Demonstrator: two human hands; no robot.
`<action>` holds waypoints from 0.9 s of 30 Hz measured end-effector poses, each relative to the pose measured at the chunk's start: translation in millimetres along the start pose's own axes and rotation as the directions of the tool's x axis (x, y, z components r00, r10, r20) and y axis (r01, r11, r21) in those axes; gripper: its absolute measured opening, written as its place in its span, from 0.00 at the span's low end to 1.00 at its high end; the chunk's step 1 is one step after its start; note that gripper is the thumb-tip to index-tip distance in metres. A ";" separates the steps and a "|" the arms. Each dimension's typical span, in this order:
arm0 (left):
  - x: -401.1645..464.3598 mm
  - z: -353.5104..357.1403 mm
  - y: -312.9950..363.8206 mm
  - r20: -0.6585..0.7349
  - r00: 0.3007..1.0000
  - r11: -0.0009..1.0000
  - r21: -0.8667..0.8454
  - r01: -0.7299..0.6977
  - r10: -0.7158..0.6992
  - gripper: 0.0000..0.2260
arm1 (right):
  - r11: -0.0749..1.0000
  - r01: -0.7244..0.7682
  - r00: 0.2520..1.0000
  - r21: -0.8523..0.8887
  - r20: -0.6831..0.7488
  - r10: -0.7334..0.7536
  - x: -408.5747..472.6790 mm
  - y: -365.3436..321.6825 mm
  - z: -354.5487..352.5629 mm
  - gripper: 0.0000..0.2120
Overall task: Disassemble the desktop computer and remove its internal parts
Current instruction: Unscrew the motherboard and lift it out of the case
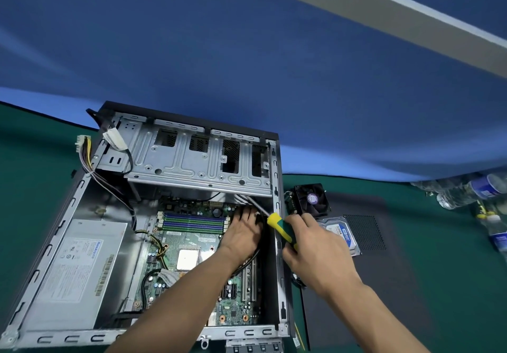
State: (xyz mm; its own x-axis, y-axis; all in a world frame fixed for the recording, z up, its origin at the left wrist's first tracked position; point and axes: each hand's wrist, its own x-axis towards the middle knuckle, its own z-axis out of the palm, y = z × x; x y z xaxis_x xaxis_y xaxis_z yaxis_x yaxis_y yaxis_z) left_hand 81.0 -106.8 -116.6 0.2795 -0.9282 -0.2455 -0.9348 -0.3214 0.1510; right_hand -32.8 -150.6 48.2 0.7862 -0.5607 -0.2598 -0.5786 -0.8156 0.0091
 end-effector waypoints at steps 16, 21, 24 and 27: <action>-0.1 -2.0 -3.8 0.033 0.999 0.998 0.045 -0.044 0.042 0.09 | 0.990 -0.038 0.999 0.138 -0.034 0.043 2.9 -4.9 18.9 0.13; -0.7 1.9 -6.2 -0.016 0.999 0.999 -0.004 -0.049 0.048 0.09 | 0.956 -0.138 0.989 0.259 -0.009 0.146 5.0 -8.4 23.1 0.08; 1.4 2.7 -7.1 -0.024 0.998 0.998 -0.005 -0.058 0.058 0.09 | 0.941 -0.172 0.984 0.292 0.012 0.176 5.4 -6.7 24.2 0.08; 3.2 5.2 -6.3 -0.045 0.999 1.000 -0.007 -0.021 0.021 0.09 | 0.933 -0.178 0.983 0.311 0.017 0.182 5.4 -5.5 24.8 0.09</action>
State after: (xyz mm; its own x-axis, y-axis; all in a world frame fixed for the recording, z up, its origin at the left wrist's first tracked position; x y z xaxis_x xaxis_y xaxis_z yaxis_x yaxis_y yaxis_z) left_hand 86.7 -106.8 -123.3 0.2694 -0.9424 -0.1985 -0.9390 -0.3028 0.1629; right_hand -30.8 -145.6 22.8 0.6642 -0.6971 -0.2700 -0.7476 -0.6170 -0.2459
